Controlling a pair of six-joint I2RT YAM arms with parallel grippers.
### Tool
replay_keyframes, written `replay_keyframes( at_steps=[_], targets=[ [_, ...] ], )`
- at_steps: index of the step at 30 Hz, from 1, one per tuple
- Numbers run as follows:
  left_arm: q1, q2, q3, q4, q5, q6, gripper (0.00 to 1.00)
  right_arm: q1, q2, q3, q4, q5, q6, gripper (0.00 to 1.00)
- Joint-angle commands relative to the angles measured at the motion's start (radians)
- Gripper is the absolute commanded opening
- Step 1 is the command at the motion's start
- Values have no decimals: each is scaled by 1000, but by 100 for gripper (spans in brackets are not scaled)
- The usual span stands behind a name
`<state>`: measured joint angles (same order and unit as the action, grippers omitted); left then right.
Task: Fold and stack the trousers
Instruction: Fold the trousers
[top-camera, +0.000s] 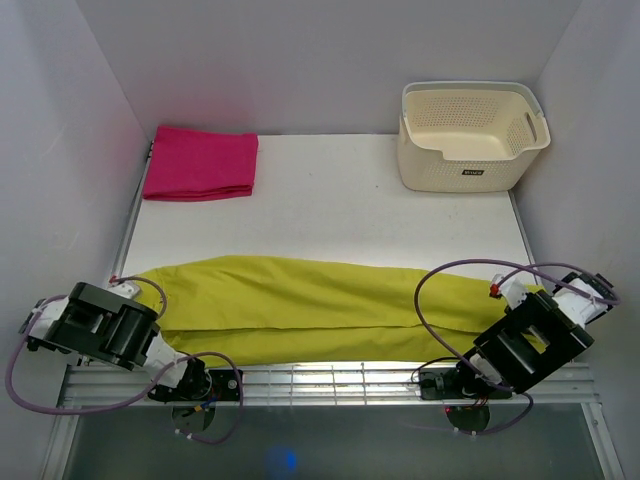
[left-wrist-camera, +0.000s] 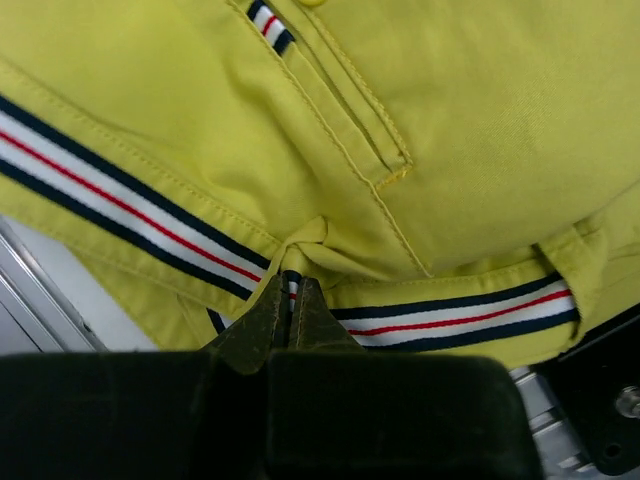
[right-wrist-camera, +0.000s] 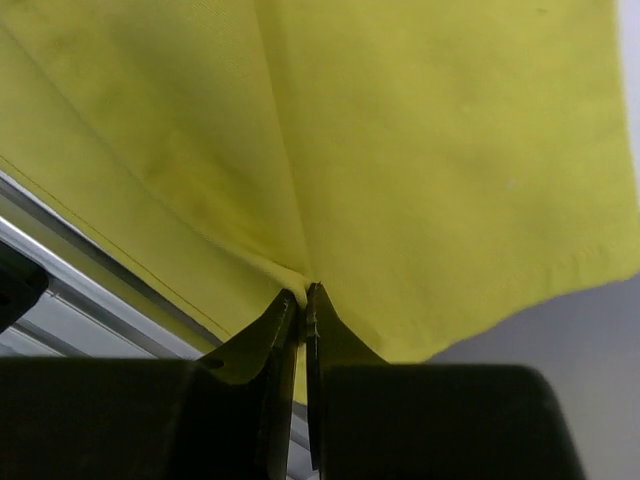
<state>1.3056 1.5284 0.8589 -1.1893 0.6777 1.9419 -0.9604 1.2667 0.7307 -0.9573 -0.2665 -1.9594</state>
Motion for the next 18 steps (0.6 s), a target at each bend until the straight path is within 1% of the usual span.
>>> replay_keyframes(
  at_steps=[1, 2, 3, 4, 5, 6, 7, 8, 9, 10, 11, 12, 13, 16, 18],
  targets=[
    [-84, -63, -98, 260, -200, 36, 0, 38, 2, -80, 179, 101, -87, 8],
    [-144, -63, -110, 298, -217, -13, 0, 55, 32, -76, 193, 101, -55, 8],
    [-173, -59, -118, 354, -231, -123, 0, 102, 54, -62, 203, 101, -9, 8],
    [-204, -54, -113, 375, -231, -176, 0, 129, 77, -45, 216, 104, 86, 8],
    [-263, -48, -104, 391, -233, -228, 0, 150, 130, 1, 222, 105, 132, 8],
    [-297, -25, -94, 433, -234, -345, 0, 193, 161, 25, 229, 105, 175, 8],
    [-330, -11, -80, 456, -230, -413, 0, 215, 189, 54, 241, 105, 216, 8],
    [-388, 2, -39, 471, -224, -473, 0, 233, 244, 85, 245, 104, 294, 8],
    [-413, 37, -11, 493, -216, -530, 0, 267, 270, 154, 241, 101, 325, 8],
    [-437, 56, 18, 503, -199, -641, 0, 284, 290, 189, 238, 89, 355, 8],
    [-477, 74, 87, 508, -191, -691, 0, 296, 328, 225, 226, 82, 402, 8],
    [-492, 107, 122, 508, -182, -733, 0, 320, 344, 289, 218, 70, 419, 8],
    [-509, 119, 159, 505, -161, -795, 0, 330, 355, 318, 210, 64, 431, 8],
    [-516, 154, 297, 470, -119, -843, 0, 351, 379, 409, 166, 40, 452, 8],
    [-516, 161, 386, 432, -84, -833, 0, 353, 382, 441, 143, 30, 452, 8]
  ],
)
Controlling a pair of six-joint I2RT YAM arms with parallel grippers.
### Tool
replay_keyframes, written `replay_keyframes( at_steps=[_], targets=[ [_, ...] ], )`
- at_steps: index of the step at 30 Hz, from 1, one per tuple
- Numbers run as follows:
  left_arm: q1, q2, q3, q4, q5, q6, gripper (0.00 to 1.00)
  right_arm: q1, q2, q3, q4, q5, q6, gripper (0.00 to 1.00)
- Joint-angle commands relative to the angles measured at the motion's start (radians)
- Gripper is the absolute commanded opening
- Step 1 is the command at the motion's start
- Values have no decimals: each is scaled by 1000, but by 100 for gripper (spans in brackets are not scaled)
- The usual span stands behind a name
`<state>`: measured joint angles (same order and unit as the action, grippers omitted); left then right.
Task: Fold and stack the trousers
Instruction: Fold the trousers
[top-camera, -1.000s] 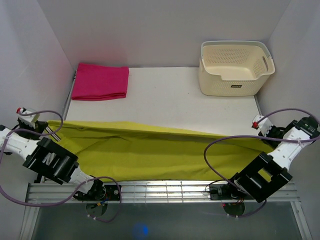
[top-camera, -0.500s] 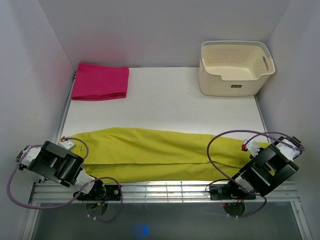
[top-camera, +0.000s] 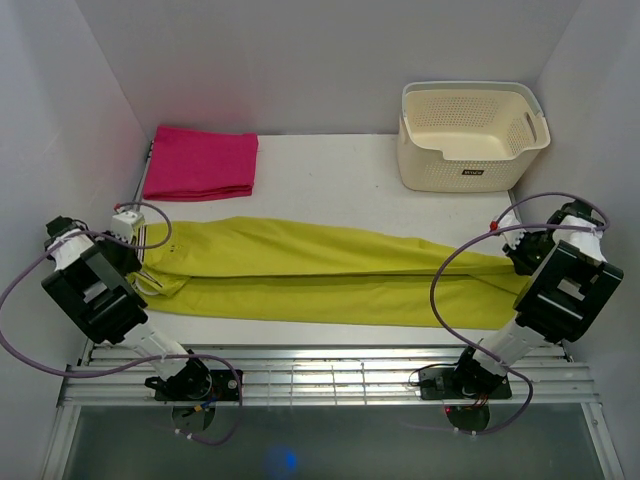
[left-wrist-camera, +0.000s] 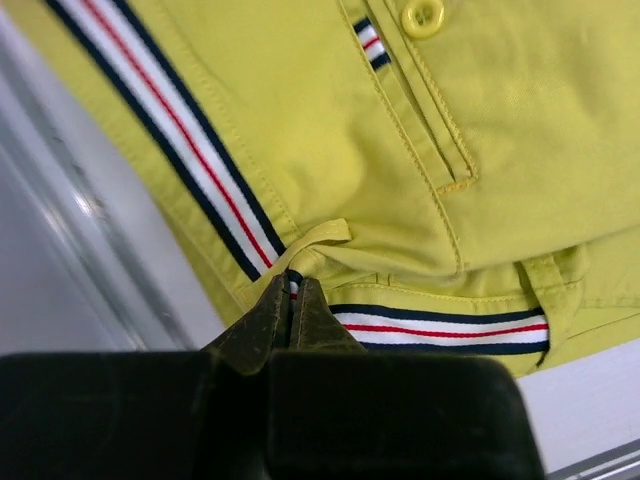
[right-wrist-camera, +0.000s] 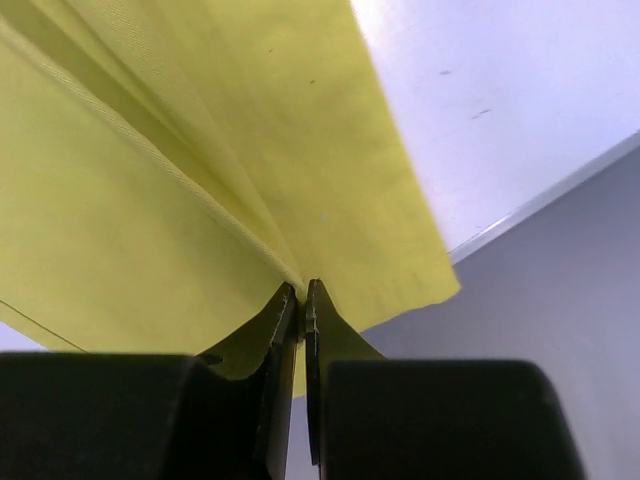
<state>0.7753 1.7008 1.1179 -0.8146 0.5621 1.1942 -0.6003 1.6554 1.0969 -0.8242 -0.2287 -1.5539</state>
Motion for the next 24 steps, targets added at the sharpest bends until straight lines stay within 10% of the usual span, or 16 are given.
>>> replay_keyframes(
  at_steps=[1, 13, 20, 22, 24],
  targets=[
    [15, -16, 152, 55, 41, -81, 0, -7, -6, 102, 1, -15, 45, 8],
    [-5, -105, 313, 275, 238, 157, 0, -7, -49, 198, -95, -47, 5, 8],
    [73, -216, 163, -111, 268, 741, 2, -12, -155, 84, -93, -20, -92, 8],
    [119, -260, 82, -199, 271, 818, 23, -12, -172, 54, -92, -12, -113, 8],
    [137, -292, 50, -222, 306, 744, 67, -12, -184, 38, -93, -1, -123, 8]
  ],
)
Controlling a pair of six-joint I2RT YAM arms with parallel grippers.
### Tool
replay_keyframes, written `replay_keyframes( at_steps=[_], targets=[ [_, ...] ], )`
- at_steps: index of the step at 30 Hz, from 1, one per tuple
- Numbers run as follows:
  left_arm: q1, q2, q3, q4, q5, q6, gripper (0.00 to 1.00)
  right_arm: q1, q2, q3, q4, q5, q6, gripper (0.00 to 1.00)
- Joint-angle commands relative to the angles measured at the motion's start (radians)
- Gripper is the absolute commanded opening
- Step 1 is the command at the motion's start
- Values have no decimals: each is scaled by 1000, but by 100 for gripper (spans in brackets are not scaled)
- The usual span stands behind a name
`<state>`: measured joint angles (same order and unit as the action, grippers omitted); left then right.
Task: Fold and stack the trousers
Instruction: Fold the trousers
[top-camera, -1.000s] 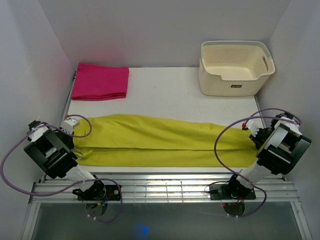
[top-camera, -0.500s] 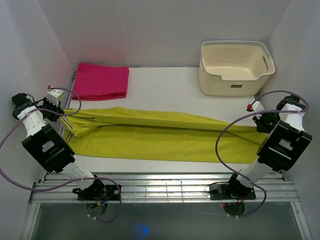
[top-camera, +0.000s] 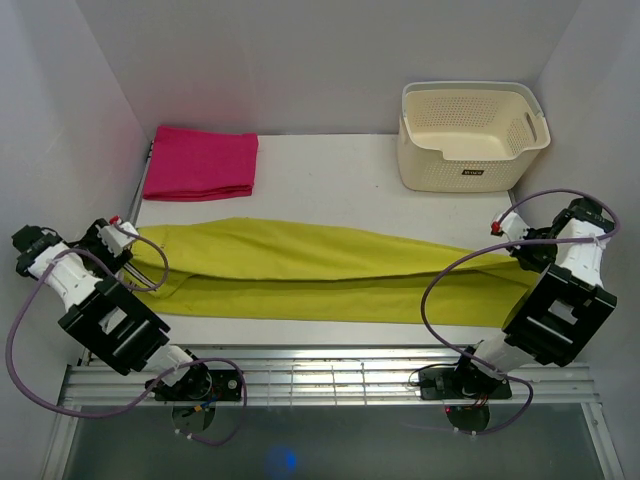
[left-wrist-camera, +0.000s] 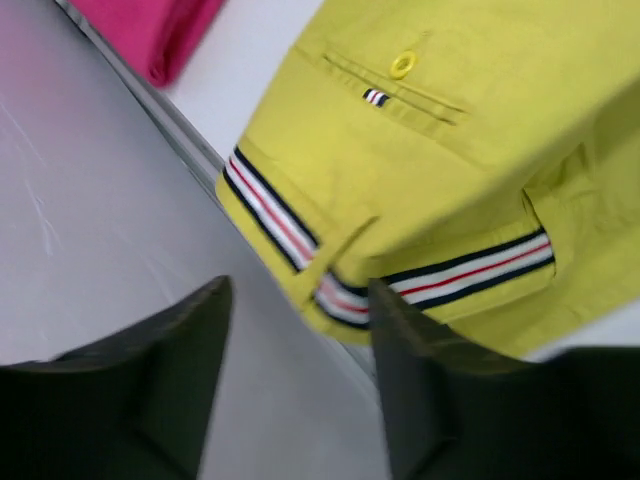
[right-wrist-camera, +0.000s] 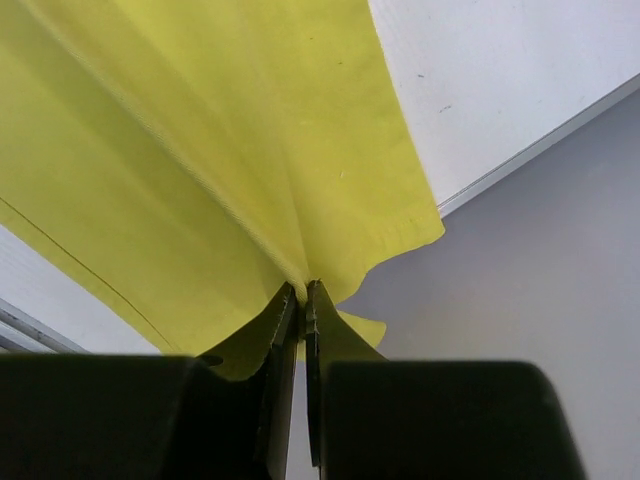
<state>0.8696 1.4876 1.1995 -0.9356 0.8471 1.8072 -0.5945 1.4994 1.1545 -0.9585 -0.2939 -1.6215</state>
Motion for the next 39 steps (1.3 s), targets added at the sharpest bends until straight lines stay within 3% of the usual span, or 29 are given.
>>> replay_keyframes(
  at_steps=[1, 3, 4, 6, 9, 13, 18, 24, 25, 29, 36, 39],
  targets=[
    [49, -96, -28, -114, 30, 19, 73, -18, -27, -30, 43, 67, -55, 8],
    [65, -96, 18, -141, 56, -130, 74, -18, -24, -39, 43, 75, -55, 8],
    [74, -73, 37, -144, 61, -298, 74, -18, -21, -39, 46, 73, -52, 8],
    [98, -38, 102, -196, 76, -434, 75, -18, -18, -39, 47, 73, -43, 8],
    [172, 22, 127, -333, 70, -552, 76, -18, -10, -42, 49, 78, -28, 8],
    [221, 14, 25, -399, 72, -609, 81, -18, -4, -58, 58, 82, -12, 8],
    [224, -10, 43, -448, 104, -494, 86, -16, -7, -69, 63, 98, -9, 8],
    [190, -9, 152, -466, 69, -194, 89, -14, 8, -35, 43, 99, -3, 8],
    [186, -32, 149, -466, 60, -75, 89, -14, 12, -30, 43, 101, -2, 8],
    [96, -73, 129, -431, -40, 41, 88, -14, 24, -19, 41, 108, 0, 8],
    [-179, -38, 126, -295, -231, -71, 82, -13, 33, 1, 32, 102, 9, 8],
    [-222, 15, 135, -264, -319, -86, 78, -13, 36, 11, 29, 99, 11, 8]
  ],
)
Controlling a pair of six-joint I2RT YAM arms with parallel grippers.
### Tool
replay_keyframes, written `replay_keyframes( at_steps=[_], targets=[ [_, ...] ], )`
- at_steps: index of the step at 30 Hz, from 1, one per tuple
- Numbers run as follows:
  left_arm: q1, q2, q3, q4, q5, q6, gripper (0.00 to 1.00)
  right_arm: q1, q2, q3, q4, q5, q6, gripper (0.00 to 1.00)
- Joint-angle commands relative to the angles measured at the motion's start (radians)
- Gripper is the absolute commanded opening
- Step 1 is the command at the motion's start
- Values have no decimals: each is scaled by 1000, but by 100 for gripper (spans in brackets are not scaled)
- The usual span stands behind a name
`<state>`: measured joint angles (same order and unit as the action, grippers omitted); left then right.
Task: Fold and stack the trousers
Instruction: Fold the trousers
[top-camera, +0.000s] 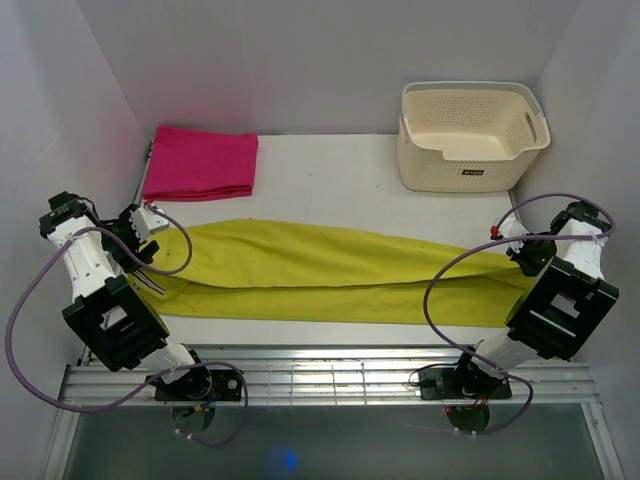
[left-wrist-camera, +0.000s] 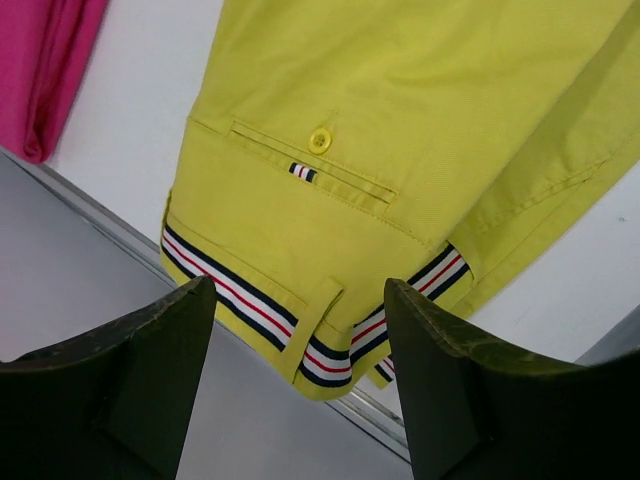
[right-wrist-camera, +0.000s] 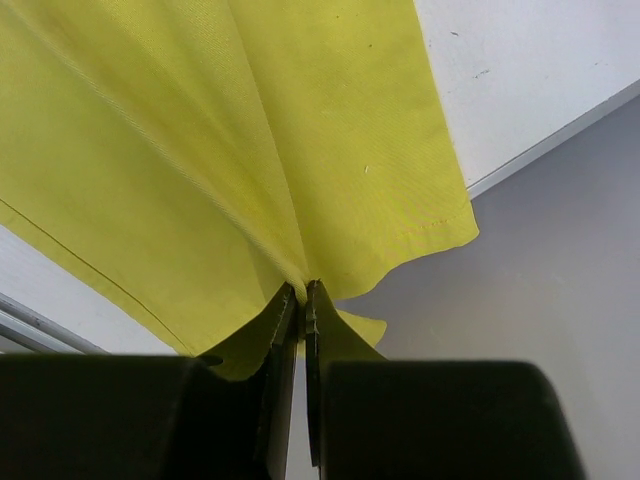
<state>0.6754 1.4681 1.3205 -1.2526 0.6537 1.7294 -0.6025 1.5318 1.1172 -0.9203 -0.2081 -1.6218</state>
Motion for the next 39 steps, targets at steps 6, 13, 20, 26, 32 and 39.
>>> replay_keyframes(
  at_steps=[6, 13, 20, 26, 32, 39],
  targets=[
    [-33, 115, 106, -33, -219, 24, 76, -5, 14, 70, -18, 16, 14, 8],
    [-33, 133, 123, -93, -250, 41, 75, -5, 22, 81, -15, 16, 13, 8],
    [-34, 112, 80, -79, -258, 65, 77, -5, 21, 89, -22, 12, 10, 8],
    [-33, 115, -37, 162, -330, 29, 38, -5, 25, 104, -12, 7, 16, 8],
    [-72, 297, 318, 291, -298, -92, 0, -5, 100, 211, -38, -19, 69, 8],
    [-258, 520, 640, 649, -374, -249, 0, 9, 269, 510, -91, -66, 181, 8]
  ],
)
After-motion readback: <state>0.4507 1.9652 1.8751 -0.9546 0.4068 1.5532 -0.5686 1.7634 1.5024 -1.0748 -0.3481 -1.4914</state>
